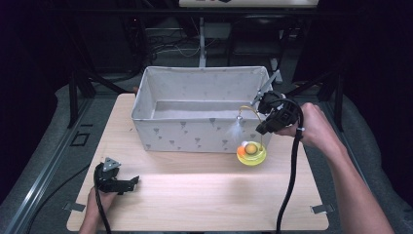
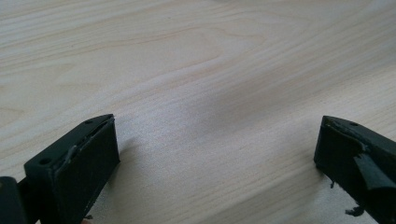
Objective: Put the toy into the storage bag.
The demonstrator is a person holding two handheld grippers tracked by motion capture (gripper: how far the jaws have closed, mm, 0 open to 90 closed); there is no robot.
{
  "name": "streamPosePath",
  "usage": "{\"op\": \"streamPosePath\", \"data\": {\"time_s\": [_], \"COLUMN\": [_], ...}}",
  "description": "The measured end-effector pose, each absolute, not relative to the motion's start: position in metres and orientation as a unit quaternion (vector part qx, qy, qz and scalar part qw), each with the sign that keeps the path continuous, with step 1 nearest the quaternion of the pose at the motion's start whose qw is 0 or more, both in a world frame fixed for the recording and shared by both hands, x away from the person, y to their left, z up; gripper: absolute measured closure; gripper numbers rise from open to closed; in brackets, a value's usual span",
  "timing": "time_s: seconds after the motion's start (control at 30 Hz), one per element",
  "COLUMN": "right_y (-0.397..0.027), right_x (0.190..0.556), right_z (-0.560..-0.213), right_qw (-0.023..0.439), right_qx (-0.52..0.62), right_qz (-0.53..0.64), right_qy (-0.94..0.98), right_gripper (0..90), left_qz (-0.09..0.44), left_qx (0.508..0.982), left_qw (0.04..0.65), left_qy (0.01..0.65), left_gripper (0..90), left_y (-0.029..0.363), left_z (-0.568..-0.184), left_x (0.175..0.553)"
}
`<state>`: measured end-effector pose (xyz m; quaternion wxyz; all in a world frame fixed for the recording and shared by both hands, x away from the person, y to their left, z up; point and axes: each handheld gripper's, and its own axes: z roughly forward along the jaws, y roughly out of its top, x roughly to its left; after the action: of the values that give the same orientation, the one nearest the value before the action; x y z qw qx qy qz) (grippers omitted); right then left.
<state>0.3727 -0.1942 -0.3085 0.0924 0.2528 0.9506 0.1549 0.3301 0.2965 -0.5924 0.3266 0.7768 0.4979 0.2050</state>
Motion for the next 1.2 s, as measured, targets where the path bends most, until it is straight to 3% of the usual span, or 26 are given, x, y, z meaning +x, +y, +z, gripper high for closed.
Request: {"op": "streamPosePath", "data": {"time_s": [1.2], "right_y": [-0.189], "right_x": [0.380], "right_z": [-0.257], "right_qw": [0.103], "right_qx": [0.259], "right_qz": [0.164], "right_qy": [0.946], "right_gripper": [87.9], "left_qz": [0.203], "left_qx": [0.778], "left_qw": [0.326], "left_qy": [0.497], "left_gripper": [0.0], "left_y": [0.297], "left_z": [-0.592], "left_x": [0.330]}}
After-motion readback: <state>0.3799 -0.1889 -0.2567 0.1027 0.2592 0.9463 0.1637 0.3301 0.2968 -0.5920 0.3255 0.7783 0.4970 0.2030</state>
